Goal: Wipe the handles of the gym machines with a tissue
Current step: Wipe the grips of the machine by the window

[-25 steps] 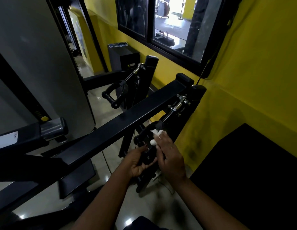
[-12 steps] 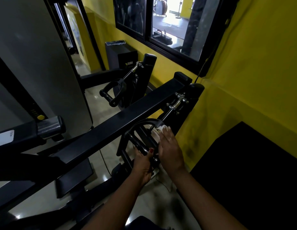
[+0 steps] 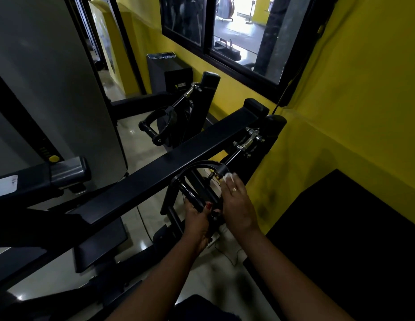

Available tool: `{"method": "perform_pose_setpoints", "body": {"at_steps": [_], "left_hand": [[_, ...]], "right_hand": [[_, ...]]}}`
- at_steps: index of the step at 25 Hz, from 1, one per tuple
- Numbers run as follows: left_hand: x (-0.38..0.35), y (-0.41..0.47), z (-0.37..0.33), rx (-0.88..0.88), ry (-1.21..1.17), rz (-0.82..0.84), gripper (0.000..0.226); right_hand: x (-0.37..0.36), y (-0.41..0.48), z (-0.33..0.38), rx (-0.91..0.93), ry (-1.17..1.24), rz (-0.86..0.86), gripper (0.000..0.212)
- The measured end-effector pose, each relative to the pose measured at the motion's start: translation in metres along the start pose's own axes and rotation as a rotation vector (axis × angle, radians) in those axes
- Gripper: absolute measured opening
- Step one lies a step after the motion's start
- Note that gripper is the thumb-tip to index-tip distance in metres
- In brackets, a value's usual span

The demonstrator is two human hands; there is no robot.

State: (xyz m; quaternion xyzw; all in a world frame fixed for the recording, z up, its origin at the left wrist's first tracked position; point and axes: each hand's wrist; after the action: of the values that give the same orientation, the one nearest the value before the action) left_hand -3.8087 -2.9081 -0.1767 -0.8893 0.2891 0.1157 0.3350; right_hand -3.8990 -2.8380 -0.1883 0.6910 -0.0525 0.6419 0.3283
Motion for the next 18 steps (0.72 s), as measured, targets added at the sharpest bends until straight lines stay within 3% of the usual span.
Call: {"method": "perform_pose_setpoints", "body": {"at_steps": [2,4,9,11,13,18], "left_hand": [[0.001,0.006,0.001,-0.024,0.017,-0.017,0.066],[0.0,0.005,0.004,-0.066,0.049,-0.017,0.064],[-0.003,0.002,0.01,-0.128,0.057,0.002,0.05],[0.001,0.007,0.006,-0.124,0.054,0.011,0.05],[0.006,0.011,0.004,-0.084,0.026,0.024,0.053],[0.008,0.012,0.011,-0.082,-0.067,0.09,0.058]], "right_hand": [[0.0,0.009,-0.003,0.027,0.003,0.047,0.086],[0.006,0.004,0.006,-0.025,0.075,-0.015,0.065],[0.0,-0.032,0.026,-0.135,0.152,-0.154,0.05],[-0.009,-0.055,0.034,-0.017,0.105,-0.191,0.036],[-0.012,-0.066,0.034,0.095,0.083,-0.194,0.039],[0.007,0.003,-0.007,0.222,-0.083,-0.154,0.039]]}}
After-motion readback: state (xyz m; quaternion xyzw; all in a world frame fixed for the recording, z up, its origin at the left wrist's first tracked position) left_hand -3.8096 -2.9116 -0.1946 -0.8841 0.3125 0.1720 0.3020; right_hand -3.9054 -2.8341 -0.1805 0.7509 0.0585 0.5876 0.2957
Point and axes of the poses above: each hand's wrist, its own y-axis towards the middle knuckle, its own x-axis out of the back of the hand, z = x × y, and after that the axes turned 3 degrees about x, right-handed
